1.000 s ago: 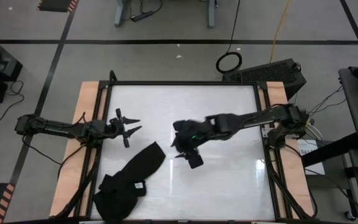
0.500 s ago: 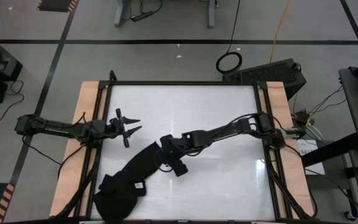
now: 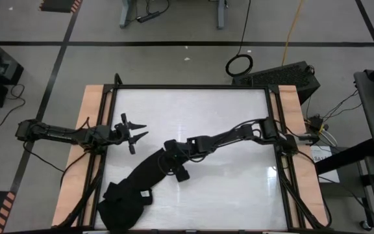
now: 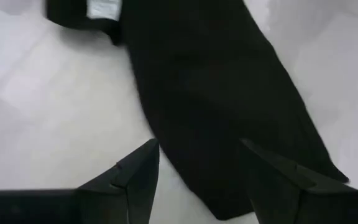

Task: Roll towel into tight, uniform cylinder
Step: Fold the black towel

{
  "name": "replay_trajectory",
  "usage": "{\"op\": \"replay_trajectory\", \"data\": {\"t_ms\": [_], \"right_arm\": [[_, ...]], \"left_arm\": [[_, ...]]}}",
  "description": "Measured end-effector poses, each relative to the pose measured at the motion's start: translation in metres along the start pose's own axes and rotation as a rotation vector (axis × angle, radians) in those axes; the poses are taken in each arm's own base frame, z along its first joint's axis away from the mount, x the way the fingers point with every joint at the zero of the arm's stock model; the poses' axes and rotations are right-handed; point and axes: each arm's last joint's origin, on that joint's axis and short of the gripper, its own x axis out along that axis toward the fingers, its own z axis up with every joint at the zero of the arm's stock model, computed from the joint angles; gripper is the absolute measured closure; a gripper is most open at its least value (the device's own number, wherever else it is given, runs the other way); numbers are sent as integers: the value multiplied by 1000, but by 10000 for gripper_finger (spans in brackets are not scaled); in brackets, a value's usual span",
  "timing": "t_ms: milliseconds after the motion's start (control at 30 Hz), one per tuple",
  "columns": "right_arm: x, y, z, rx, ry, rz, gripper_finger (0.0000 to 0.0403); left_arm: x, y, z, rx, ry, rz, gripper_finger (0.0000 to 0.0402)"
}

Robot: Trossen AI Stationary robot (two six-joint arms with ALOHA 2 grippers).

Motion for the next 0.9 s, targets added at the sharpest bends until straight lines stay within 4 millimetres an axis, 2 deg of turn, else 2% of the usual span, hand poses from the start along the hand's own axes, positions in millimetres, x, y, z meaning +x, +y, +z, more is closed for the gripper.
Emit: {"op": "replay_trajectory", "data": {"t_ms": [200, 400, 500, 633, 767, 800, 900], "right_arm": [[-2, -12, -4, -13, 9, -13, 195], [25, -12, -27, 16, 66, 49, 195], [29, -9, -29, 33, 77, 41, 201], [28, -9, -28, 50, 79, 33, 255], [25, -10, -26, 95, 111, 33, 369], [24, -11, -25, 107, 132, 36, 385], [19, -11, -22, 138, 194, 30, 392]], "left_arm": [[0, 0, 0, 0, -1, 0, 259], [0, 0, 0, -1, -2, 0, 259], [0, 0, 0, -1, -3, 0, 259], [0, 0, 0, -1, -3, 0, 259], [0, 0, 0, -1, -3, 0, 259], [0, 0, 0, -1, -3, 1, 259], [0, 0, 0, -2, -4, 1, 259]]}}
